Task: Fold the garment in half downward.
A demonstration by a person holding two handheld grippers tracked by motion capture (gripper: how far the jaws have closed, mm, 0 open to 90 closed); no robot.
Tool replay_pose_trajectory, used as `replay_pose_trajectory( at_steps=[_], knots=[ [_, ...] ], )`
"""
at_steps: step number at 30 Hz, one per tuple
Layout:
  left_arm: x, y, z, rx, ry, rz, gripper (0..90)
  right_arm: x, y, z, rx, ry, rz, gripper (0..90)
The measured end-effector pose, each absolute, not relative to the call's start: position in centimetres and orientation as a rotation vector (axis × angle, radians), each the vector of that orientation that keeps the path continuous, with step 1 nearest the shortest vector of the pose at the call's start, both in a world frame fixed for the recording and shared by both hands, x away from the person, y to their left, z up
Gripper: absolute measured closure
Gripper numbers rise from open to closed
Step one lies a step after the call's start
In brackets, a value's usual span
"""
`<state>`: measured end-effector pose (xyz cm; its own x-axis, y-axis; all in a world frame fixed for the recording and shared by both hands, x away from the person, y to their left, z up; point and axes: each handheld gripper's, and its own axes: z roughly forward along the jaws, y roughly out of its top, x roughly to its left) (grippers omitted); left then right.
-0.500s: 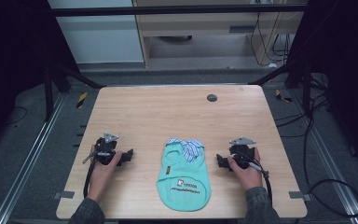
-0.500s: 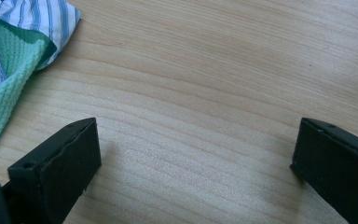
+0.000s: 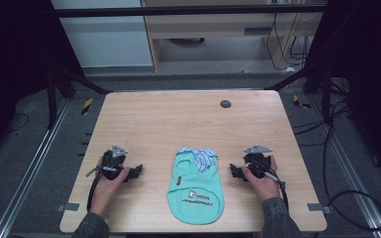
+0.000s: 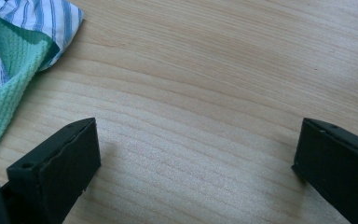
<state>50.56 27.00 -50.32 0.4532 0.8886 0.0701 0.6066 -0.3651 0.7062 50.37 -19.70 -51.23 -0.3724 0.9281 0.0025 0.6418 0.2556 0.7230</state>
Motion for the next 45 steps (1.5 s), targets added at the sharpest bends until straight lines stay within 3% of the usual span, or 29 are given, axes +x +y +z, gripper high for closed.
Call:
replay_pose_trajectory(
  at_steps=[7, 11, 14, 19, 25, 34, 42, 45],
  knots=[
    [49.8, 26.4, -49.0, 2.092, 1.17, 0.658, 6.2, 50.4, -19.7, -51.2, 1.427, 2.107, 0.903, 0.3],
    [50.6, 25.5, -48.0, 2.057, 1.134, 0.601, 6.4, 50.4, -19.8, -51.2, 1.43, 2.107, 0.912, 2.6],
    [52.7, 24.1, -46.8, 2.172, 1.041, 0.607, 6.6, 50.5, -20.0, -51.0, 1.39, 2.114, 0.917, 14.5],
    [54.4, 22.8, -45.2, 2.148, 1.025, 0.498, 6.7, 50.9, -19.7, -50.2, 1.398, 2.166, 0.909, 19.6],
    [55.1, 20.9, -44.1, 2.194, 1.007, 0.52, 6.8, 50.1, -17.5, -48.5, 1.328, 2.265, 0.899, 31.8],
    [56.1, 18.6, -45.3, 2.198, 1.005, 0.47, 17.4, 51.1, -16.1, -46.9, 1.255, 2.316, 0.92, 49.0],
    [57.5, 16.1, -45.4, 2.201, 1.01, 0.426, 18.5, 53.2, -14.9, -46.4, 1.204, 2.331, 0.946, 69.9],
    [58.2, 15.2, -45.5, 2.208, 1.015, 0.409, 21.0, 53.6, -14.2, -46.3, 1.192, 2.336, 0.966, 73.1]
  ],
)
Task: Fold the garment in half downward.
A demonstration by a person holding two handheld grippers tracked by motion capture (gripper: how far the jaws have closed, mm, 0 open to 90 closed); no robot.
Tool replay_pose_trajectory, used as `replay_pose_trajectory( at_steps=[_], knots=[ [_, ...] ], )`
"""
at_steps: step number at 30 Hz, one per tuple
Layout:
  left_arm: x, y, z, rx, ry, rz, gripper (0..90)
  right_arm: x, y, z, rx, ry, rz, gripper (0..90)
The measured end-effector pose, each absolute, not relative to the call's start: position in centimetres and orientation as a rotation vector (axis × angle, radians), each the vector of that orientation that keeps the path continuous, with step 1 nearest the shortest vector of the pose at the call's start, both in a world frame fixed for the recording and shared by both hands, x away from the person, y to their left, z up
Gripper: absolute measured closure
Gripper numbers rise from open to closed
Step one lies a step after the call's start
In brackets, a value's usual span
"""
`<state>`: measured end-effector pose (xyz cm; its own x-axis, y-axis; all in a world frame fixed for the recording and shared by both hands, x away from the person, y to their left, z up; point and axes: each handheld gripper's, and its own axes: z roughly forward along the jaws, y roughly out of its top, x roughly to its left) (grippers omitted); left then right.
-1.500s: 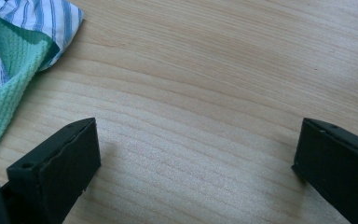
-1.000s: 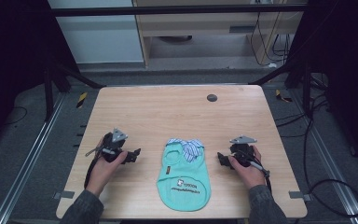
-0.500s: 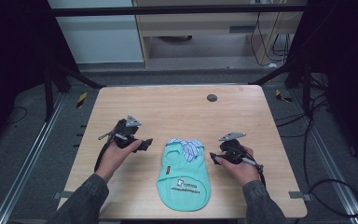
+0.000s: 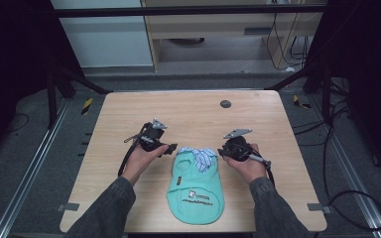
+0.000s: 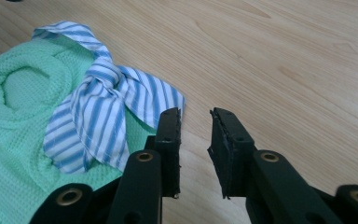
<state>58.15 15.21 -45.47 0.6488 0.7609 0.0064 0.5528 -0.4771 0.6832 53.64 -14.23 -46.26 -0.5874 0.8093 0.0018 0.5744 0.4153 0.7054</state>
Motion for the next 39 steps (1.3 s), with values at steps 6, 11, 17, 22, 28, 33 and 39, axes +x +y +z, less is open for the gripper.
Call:
replay_pose_trajectory(
  at_steps=[6, 11, 17, 22, 28, 33, 39],
  knots=[
    [58.6, 13.4, -46.0, 2.218, 1.016, 0.373, 22.5, 54.9, -12.9, -46.9, 1.189, 2.336, 0.948, 70.1],
    [58.8, 12.6, -46.6, 2.234, 1.029, 0.371, 25.6, 55.9, -12.4, -47.4, 1.219, 2.331, 0.94, 72.0],
    [58.8, 12.6, -46.6, 2.214, 1.047, 0.373, 31.4, 56.2, -12.1, -48.0, 1.244, 2.349, 0.949, 72.1],
    [58.9, 12.4, -47.1, 2.231, 1.052, 0.359, 35.7, 56.3, -11.6, -48.4, 1.258, 2.371, 0.963, 69.1],
    [58.7, 12.2, -48.1, 2.256, 1.049, 0.337, 37.8, 56.2, -11.2, -48.7, 1.269, 2.395, 0.959, 66.3],
    [58.6, 12.3, -48.6, 2.258, 1.054, 0.313, 37.7, 56.1, -11.0, -48.9, 1.258, 2.407, 0.946, 64.1],
    [58.5, 12.1, -48.7, 2.276, 1.044, 0.306, 37.9, 56.0, -11.1, -49.1, 1.276, 2.411, 0.941, 59.2]
  ],
)
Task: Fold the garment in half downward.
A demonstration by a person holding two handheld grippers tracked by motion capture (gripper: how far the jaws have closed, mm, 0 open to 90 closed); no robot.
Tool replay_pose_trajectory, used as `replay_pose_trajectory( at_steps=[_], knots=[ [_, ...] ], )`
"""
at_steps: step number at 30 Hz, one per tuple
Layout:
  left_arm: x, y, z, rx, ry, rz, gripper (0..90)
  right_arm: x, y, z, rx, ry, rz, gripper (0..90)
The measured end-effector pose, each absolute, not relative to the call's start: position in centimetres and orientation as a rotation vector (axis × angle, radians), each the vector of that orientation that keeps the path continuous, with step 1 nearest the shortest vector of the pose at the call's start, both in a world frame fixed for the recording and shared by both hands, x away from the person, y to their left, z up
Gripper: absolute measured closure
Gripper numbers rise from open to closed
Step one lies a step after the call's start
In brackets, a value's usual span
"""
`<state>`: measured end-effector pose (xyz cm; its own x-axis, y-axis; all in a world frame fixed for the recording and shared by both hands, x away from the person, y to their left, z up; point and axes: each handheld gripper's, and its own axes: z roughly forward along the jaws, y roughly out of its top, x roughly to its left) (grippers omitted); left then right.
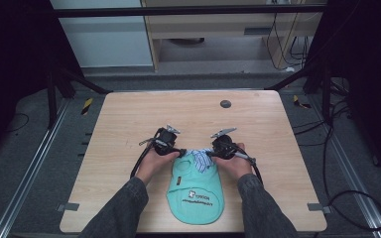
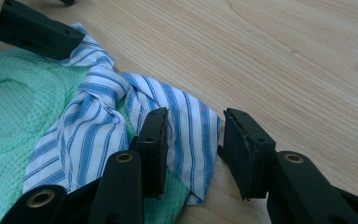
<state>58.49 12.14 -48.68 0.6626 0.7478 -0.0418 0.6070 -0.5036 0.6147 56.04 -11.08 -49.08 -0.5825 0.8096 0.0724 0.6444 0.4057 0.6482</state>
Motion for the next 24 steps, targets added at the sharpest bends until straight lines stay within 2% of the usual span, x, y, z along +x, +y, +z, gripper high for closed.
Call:
replay_pose_trajectory(
  at_steps=[3, 6, 7, 8, 9, 11, 17, 24],
  knots=[
    [58.3, 12.1, -48.7, 2.281, 1.03, 0.305, 41.0, 56.0, -11.1, -49.1, 1.259, 2.41, 0.937, 59.4],
    [57.9, 11.9, -48.6, 2.282, 0.996, 0.287, 52.8, 56.0, -10.9, -49.0, 1.235, 2.43, 0.926, 64.6],
    [57.6, 11.8, -48.6, 2.28, 0.976, 0.267, 61.2, 55.9, -10.8, -48.9, 1.235, 2.445, 0.918, 69.1],
    [57.6, 11.8, -48.6, 2.28, 0.976, 0.267, 65.1, 55.9, -10.8, -48.9, 1.235, 2.445, 0.918, 69.1],
    [57.5, 11.8, -48.6, 2.278, 0.969, 0.249, 65.1, 55.9, -10.7, -48.9, 1.236, 2.454, 0.919, 71.5],
    [57.4, 11.7, -48.6, 2.286, 0.956, 0.237, 72.0, 55.9, -10.6, -48.8, 1.222, 2.479, 0.912, 77.3],
    [57.0, 11.6, -48.3, 2.31, 0.925, 0.241, 82.6, 55.7, -10.3, -48.5, 1.191, 2.506, 0.894, 83.3],
    [56.5, 11.9, -47.1, 2.303, 0.892, 0.265, 85.0, 55.1, -10.4, -47.0, 1.111, 2.496, 0.915, 83.5]
  ],
)
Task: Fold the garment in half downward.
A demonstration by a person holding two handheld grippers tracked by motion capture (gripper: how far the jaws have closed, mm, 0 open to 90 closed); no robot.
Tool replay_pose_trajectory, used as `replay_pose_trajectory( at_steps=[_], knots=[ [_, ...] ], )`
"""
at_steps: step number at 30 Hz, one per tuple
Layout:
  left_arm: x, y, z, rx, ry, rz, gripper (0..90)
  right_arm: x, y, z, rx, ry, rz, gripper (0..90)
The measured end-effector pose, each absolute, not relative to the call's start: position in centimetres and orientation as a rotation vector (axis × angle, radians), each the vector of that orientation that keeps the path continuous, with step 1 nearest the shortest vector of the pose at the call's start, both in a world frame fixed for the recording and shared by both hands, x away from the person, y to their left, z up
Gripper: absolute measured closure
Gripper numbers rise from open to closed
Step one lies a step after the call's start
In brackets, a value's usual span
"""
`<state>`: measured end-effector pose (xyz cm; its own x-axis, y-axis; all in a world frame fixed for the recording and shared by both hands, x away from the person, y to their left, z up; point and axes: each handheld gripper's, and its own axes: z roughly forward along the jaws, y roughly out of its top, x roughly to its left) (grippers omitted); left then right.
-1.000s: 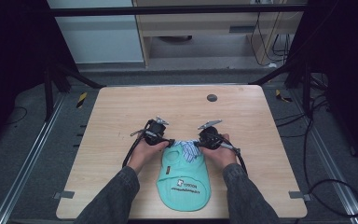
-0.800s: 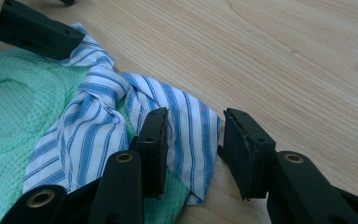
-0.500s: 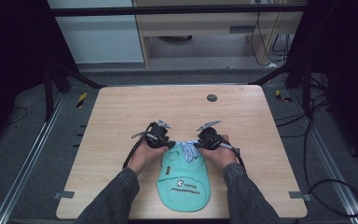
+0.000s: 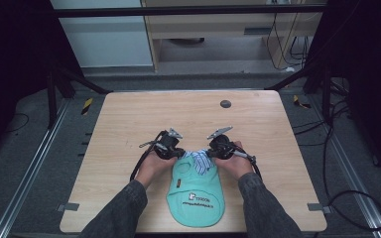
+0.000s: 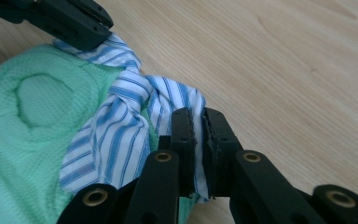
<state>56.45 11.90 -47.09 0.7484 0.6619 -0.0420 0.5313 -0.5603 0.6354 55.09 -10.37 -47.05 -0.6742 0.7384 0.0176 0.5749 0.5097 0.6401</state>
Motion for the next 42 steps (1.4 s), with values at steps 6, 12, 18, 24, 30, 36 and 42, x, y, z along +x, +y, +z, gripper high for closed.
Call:
replay_pose_trajectory(
  at_steps=[6, 12, 18, 24, 30, 36, 42],
  knots=[
    [55.7, 12.1, -45.3, 2.29, 0.841, 0.295, 85.2, 54.2, -10.5, -45.3, 1.067, 2.482, 0.95, 83.5],
    [55.3, 12.4, -43.9, 2.275, 0.816, 0.316, 85.5, 53.9, -10.8, -43.8, 1.03, 2.476, 0.98, 83.5],
    [55.2, 12.9, -42.7, 2.27, 0.792, 0.334, 85.7, 53.8, -10.8, -42.7, 1.007, 2.481, 0.994, 83.4],
    [55.4, 13.1, -41.8, 2.259, 0.781, 0.345, 85.8, 53.9, -10.7, -41.6, 0.986, 2.488, 0.993, 83.5],
    [55.4, 13.1, -41.2, 2.255, 0.777, 0.355, 85.8, 53.8, -10.4, -40.6, 0.96, 2.499, 0.971, 83.2],
    [55.3, 13.2, -40.8, 2.258, 0.768, 0.364, 85.8, 53.8, -10.3, -40.1, 0.939, 2.51, 0.948, 83.6],
    [55.5, 13.3, -40.0, 2.264, 0.758, 0.374, 85.8, 54.0, -10.2, -39.5, 0.924, 2.509, 0.937, 83.6]
  ],
)
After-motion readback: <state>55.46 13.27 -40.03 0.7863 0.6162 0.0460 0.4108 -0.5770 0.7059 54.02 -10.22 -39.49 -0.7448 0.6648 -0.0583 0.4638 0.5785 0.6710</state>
